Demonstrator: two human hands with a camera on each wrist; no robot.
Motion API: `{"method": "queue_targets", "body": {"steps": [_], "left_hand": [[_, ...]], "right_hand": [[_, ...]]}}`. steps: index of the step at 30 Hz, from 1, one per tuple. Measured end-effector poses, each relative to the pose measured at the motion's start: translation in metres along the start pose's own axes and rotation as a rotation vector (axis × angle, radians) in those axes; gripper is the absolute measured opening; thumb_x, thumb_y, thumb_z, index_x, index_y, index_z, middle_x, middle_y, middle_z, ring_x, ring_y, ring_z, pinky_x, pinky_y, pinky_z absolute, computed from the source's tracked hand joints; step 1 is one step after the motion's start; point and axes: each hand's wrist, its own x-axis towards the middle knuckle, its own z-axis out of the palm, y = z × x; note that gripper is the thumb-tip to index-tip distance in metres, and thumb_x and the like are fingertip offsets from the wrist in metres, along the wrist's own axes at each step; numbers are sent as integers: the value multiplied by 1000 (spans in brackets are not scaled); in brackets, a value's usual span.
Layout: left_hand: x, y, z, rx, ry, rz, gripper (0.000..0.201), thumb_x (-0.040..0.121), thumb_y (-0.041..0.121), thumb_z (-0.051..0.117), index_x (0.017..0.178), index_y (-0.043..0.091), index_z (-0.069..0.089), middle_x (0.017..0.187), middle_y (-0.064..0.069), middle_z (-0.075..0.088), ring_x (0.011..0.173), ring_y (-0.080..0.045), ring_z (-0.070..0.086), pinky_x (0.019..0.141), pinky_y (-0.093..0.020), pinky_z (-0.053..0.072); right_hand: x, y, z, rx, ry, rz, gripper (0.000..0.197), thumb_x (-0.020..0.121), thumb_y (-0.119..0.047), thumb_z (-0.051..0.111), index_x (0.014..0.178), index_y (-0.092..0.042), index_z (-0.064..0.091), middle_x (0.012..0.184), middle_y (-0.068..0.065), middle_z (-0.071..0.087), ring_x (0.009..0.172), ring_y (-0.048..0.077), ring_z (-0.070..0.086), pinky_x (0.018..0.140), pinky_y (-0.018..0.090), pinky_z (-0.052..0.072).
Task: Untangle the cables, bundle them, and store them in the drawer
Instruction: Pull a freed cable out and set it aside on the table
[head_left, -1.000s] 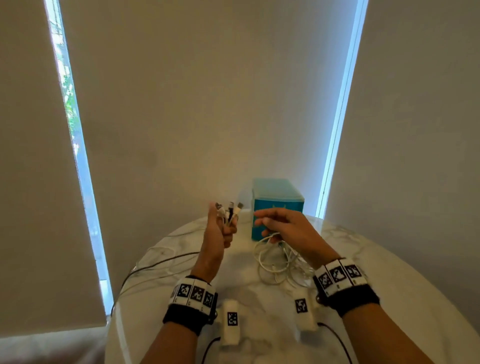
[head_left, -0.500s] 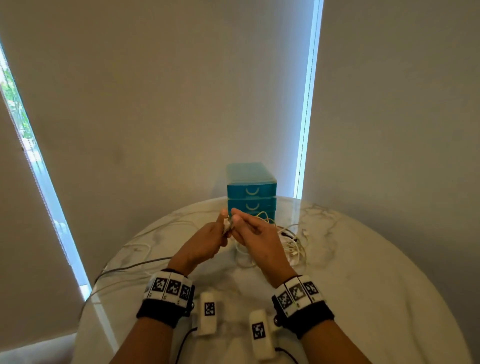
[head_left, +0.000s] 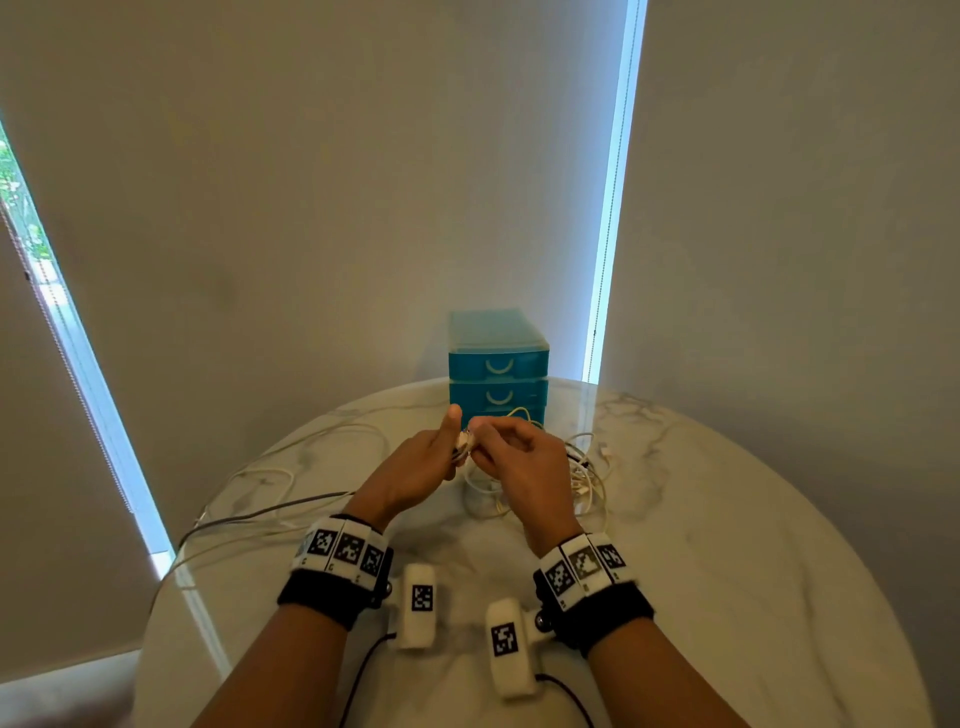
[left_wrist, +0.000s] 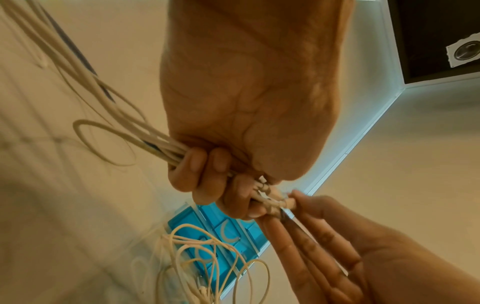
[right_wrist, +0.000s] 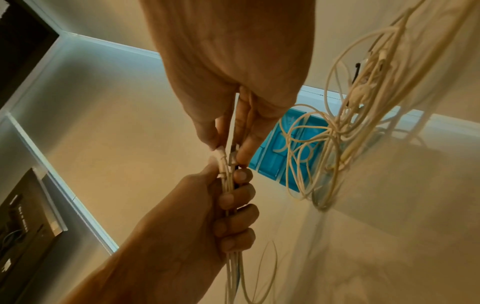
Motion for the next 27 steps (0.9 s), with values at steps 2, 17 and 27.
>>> {"method": "queue_targets", "body": {"steps": [2,17,27], "left_hand": [[-1,4,0,-23,3,-23,80,107,65,2,76,19,60,66,4,59,60,-8,48,59,-25,38],[5,-2,-2,-33,122,-60,48,117,32,25,83,16,55,64,2,62,59,-14,54,67,-34,43],[-5,4,-20,-327,263,-116,91,93,89,-1,74,21,55,64,2,50,61,-17,42,67,-36,33]], "right_hand": [[0,3,-4,24,7,9,16,96,-20,80,107,-8,82,98,8,83,97,23,81,94,44,65],[-1,4,1,82,-99,32,23,97,-21,79,115,-7,81,104,9,84,103,23,80,95,34,64],[40,-1,-57,-434,115,-21,15,90,-17,80,103,-24,85,97,-7,83,96,12,78,99,41,63]]}}
